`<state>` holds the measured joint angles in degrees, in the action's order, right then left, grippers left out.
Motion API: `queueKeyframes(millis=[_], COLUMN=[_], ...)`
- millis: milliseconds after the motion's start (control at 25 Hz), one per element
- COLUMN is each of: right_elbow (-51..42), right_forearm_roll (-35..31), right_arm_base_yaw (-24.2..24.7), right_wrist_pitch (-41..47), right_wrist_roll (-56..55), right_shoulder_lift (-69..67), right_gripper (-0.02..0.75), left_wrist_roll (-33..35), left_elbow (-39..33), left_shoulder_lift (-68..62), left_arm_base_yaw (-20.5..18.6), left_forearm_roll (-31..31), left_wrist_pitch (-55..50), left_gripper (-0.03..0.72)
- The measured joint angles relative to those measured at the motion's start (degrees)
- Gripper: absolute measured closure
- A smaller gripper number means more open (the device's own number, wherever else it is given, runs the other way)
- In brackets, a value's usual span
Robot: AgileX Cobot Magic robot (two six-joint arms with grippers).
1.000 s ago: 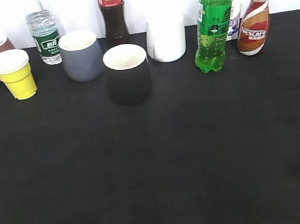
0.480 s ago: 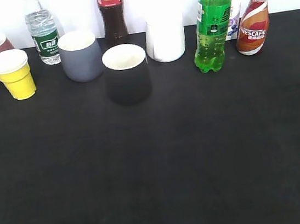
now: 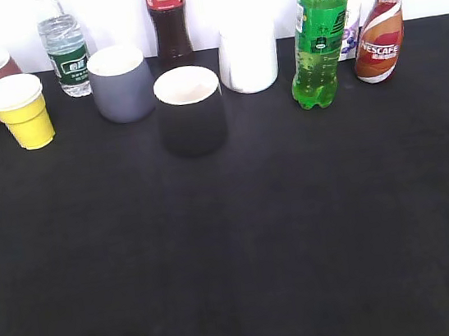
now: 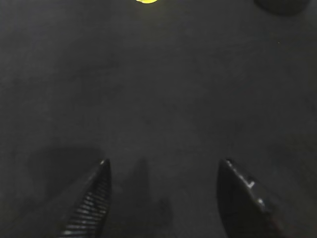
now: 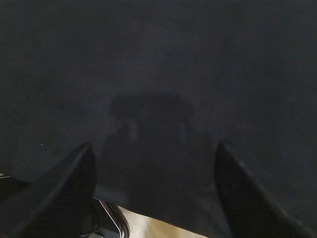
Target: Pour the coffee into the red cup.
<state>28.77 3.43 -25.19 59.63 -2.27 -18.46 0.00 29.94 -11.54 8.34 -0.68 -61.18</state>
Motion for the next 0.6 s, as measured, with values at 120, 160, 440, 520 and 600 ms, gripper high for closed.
queueKeyframes(millis=[120,160,440,520,600], right_elbow=[0.00,0.00,0.00,0.00,-0.05], right_forearm_roll=[-0.13,-0.13,-0.12,-0.18,-0.12], right_arm_base_yaw=[1.78,4.22,22.18,22.18,22.25], right_wrist_pitch=[0.00,0.00,-0.05,-0.06,-0.05], right_wrist_roll=[0.00,0.00,0.00,0.00,0.00], right_shoulder_lift=[0.15,0.27,16.19,18.84,18.96], right_gripper=[0.156,0.156,0.156,0.156,0.156], left_wrist_roll=[0.00,0.00,0.00,0.00,0.00], left_elbow=[0.00,0.00,0.00,-0.12,-0.17], left_shoulder_lift=[0.12,1.02,10.80,11.95,11.95], left_arm_base_yaw=[-1.25,-2.86,-9.48,-9.48,-9.48], left_forearm_roll=[0.00,0.00,0.00,0.00,0.00], left_wrist_pitch=[0.00,0.00,0.06,0.01,0.01], left_gripper=[0.179,0.179,0.179,0.184,0.211])
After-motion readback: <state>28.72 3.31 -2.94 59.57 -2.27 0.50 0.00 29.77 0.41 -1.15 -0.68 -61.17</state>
